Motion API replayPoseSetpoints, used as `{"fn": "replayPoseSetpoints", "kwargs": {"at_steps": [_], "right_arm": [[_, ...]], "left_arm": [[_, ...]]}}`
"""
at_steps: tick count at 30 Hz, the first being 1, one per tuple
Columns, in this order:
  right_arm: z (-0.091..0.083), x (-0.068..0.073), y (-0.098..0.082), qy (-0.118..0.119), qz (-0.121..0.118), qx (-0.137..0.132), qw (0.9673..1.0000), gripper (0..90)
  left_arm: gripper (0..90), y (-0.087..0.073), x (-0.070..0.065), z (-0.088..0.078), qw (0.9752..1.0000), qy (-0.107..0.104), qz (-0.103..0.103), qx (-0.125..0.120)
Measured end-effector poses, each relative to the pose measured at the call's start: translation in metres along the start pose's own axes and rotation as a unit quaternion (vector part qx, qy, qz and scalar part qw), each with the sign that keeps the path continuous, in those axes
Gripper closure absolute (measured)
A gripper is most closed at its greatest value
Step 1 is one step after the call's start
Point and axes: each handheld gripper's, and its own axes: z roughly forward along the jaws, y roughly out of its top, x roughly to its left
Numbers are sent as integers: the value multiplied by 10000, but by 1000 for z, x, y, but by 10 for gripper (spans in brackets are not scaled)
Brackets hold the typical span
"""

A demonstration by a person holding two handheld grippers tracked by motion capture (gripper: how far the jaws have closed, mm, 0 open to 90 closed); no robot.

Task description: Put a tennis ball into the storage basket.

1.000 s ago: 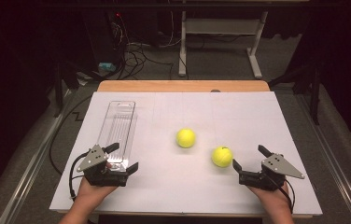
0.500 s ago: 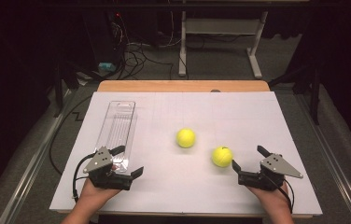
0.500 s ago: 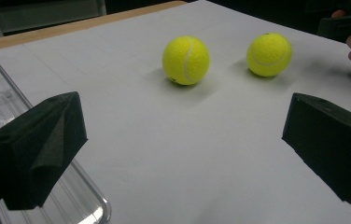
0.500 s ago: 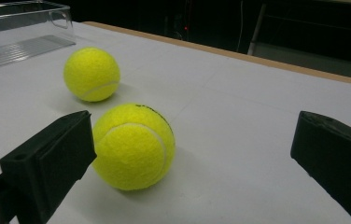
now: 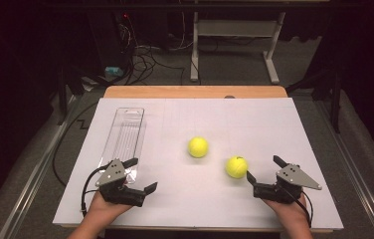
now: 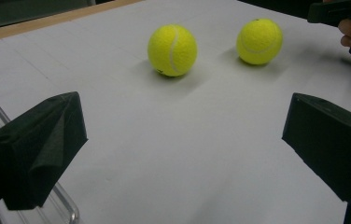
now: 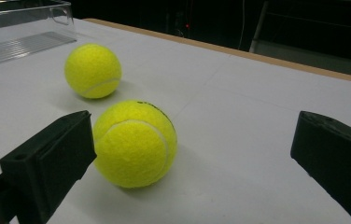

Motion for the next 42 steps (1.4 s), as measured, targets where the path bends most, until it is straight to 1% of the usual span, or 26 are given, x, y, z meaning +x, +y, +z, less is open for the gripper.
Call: {"fn": "replayPoseSetpoints", "kwargs": {"at_steps": [12, 14, 15, 21, 22, 23, 24, 25, 28, 29, 30, 32, 35, 37, 39, 42], "right_arm": [[1, 1, -1, 7, 5, 47, 10000, 0], [1, 1, -1, 26, 6, 44, 10000, 0], [1, 1, -1, 26, 6, 44, 10000, 0], [2, 2, -1, 34, 1, 71, 10000, 0], [2, 2, -1, 34, 1, 71, 10000, 0], [2, 2, -1, 39, 10, 78, 10000, 0], [2, 2, -1, 44, -3, 78, 10000, 0], [2, 2, -1, 52, -2, 76, 10000, 0], [2, 2, -1, 45, -3, 95, 9999, 0], [2, 2, -2, 61, 10, 109, 9999, 0], [2, 2, -2, 61, 10, 109, 9999, 0], [3, 3, -2, 74, -8, 108, 9999, 0], [4, 3, -2, 83, -16, 113, 9999, 0], [4, 3, -2, 86, -4, 113, 9999, 0], [4, 3, -2, 69, -8, 129, 9999, 0], [4, 3, -2, 77, -4, 136, 9999, 0]], "left_arm": [[7, 0, -8, 8, 9995, -128, 97, 288], [7, 0, -9, 9, 9991, -162, 117, 362], [7, 0, -9, 9, 9991, -162, 117, 362], [7, -1, -15, 16, 9977, -242, 186, 601], [7, -1, -15, 16, 9977, -242, 186, 601], [7, -1, -16, 17, 9975, -256, 200, 633], [7, -2, -17, 20, 9966, -275, 219, 740], [7, -2, -18, 21, 9962, -282, 231, 785], [7, -3, -20, 23, 9957, -271, 256, 847], [7, -4, -21, 25, 9951, -287, 257, 912], [7, -4, -21, 25, 9951, -287, 257, 912], [7, -4, -23, 28, 9939, -308, 275, 1024], [7, -5, -24, 31, 9928, -335, 267, 1115], [7, -6, -25, 32, 9928, -331, 248, 1122], [7, -7, -25, 34, 9916, -359, 260, 1217], [7, -8, -26, 36, 9908, -380, 221, 1282]]}}
